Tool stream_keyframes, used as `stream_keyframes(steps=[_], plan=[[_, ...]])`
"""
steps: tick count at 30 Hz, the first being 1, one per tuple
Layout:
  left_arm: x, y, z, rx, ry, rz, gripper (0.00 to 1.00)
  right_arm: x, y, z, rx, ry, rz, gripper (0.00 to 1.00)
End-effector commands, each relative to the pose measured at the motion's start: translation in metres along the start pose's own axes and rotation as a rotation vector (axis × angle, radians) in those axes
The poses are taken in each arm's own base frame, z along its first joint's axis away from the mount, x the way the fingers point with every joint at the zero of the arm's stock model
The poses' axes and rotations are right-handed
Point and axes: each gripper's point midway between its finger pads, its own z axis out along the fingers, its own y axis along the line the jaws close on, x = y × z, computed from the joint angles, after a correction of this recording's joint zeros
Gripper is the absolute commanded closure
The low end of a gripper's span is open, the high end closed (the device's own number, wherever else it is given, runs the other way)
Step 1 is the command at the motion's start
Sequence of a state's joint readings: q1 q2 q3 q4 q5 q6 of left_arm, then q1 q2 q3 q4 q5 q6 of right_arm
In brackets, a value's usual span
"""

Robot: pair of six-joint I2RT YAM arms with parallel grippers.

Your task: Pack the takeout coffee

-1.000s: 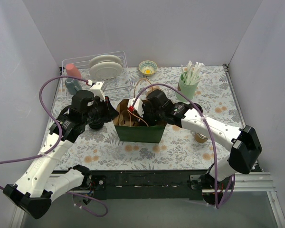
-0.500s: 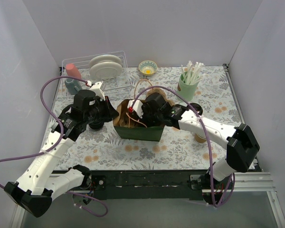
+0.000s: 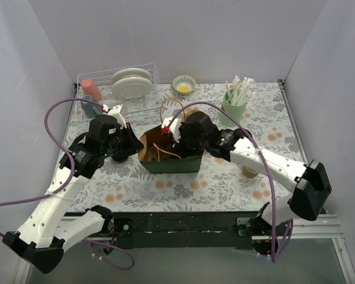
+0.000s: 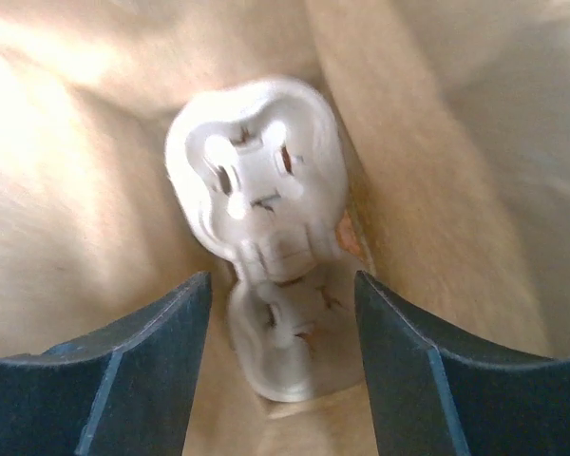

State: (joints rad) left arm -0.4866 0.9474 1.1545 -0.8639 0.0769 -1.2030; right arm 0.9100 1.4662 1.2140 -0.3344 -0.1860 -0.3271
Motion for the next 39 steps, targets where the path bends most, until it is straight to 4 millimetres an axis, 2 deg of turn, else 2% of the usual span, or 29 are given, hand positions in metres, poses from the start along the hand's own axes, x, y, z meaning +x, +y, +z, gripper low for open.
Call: stream_keyframes(steps=[1,8,10,12,15,19,22,25,26,29,32,34,39], plan=[[-0.002,0.006,-0.02,-0.044,-0.02,-0.016,0.96,-0.07,-0.002,-0.033,0.012,-0.201,0.034,0.3],[-0.018,-0.003,-0.034,-0.031,-0.065,-0.039,0.9,-0.109,-0.009,-0.061,0.057,-0.293,0.133,0.33],[-0.021,-0.006,-0.034,-0.026,-0.069,-0.043,0.84,-0.112,-0.009,-0.065,0.061,-0.288,0.163,0.34],[-0.025,-0.008,-0.036,-0.025,-0.078,-0.05,0.73,-0.119,-0.013,-0.073,0.083,-0.305,0.183,0.36],[-0.03,-0.004,-0.035,-0.051,-0.101,-0.047,0.69,-0.129,-0.021,-0.087,0.142,-0.341,0.221,0.37],[-0.041,-0.001,-0.034,-0.07,-0.146,-0.037,0.5,-0.144,-0.027,-0.112,0.195,-0.417,0.258,0.37],[-0.049,0.004,-0.037,-0.107,-0.183,-0.037,0.48,-0.149,-0.032,-0.128,0.239,-0.444,0.287,0.37],[-0.054,0.006,-0.037,-0.119,-0.206,-0.04,0.42,-0.142,-0.045,-0.144,0.336,-0.456,0.359,0.38],[-0.051,0.008,-0.033,-0.123,-0.2,-0.04,0.39,-0.14,-0.051,-0.156,0.392,-0.467,0.388,0.37],[-0.048,0.009,-0.024,-0.121,-0.187,-0.039,0.38,-0.127,-0.066,-0.175,0.523,-0.469,0.472,0.37],[-0.049,0.013,-0.012,-0.145,-0.187,-0.038,0.38,-0.11,-0.08,-0.183,0.636,-0.439,0.496,0.37],[-0.053,0.017,-0.005,-0.176,-0.189,-0.04,0.38,-0.107,-0.079,-0.185,0.642,-0.431,0.498,0.37],[-0.064,0.024,-0.004,-0.237,-0.228,-0.09,0.39,-0.111,-0.068,-0.189,0.579,-0.459,0.55,0.38]])
